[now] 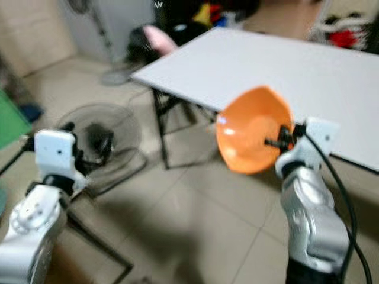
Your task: Setting the table
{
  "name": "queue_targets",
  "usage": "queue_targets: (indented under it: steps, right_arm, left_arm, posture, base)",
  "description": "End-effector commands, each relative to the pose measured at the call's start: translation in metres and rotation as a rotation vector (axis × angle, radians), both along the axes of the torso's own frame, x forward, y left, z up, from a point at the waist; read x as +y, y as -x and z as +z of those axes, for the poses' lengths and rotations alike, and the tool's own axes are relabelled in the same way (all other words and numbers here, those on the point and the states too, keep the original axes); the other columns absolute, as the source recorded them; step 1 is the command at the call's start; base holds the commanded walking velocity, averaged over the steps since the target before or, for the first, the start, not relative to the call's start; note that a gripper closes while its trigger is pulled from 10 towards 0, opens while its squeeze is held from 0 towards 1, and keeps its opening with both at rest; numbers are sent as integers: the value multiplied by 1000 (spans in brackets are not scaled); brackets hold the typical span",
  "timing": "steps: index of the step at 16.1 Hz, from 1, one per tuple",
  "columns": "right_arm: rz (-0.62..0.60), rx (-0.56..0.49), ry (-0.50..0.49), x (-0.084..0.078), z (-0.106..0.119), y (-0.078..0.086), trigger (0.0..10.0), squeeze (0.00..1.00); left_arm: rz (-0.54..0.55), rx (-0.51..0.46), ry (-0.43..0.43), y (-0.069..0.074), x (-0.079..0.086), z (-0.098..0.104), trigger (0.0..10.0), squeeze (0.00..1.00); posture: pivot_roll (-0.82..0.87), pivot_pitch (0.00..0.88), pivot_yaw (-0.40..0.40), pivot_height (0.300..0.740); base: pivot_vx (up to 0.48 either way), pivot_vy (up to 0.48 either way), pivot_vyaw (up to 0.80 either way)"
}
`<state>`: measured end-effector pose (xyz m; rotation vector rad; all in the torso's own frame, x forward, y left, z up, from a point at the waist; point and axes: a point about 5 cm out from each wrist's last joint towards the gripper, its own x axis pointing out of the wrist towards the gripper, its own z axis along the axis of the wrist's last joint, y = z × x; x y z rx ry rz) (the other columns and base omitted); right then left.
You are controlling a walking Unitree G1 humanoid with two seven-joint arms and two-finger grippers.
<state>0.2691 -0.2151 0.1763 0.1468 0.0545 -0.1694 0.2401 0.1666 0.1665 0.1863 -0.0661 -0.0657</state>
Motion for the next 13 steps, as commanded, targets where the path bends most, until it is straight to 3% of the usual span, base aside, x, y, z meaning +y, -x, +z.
queue_targets:
  steps: [1,7,13]
  right_arm:
    - [31,-33,2,7,8,-3,10000,0]
    - [37,-14,8,6,8,-6,10000,0]
    - [4,-7,-61,0,9,-10,10000,0]
  left_arm:
    - [19,14,-2,1,3,-3,10000,0]
    - [55,22,0,7,9,-7,10000,0]
    - [-5,20,-2,7,0,-7,10000,0]
  posture:
    - [-137,0,64,740]
    - [-126,0,31,740]
    - [-127,0,37,740]
  base:
    - [341,0,-800]
    - [341,0,-800]
    - [340,0,-800]
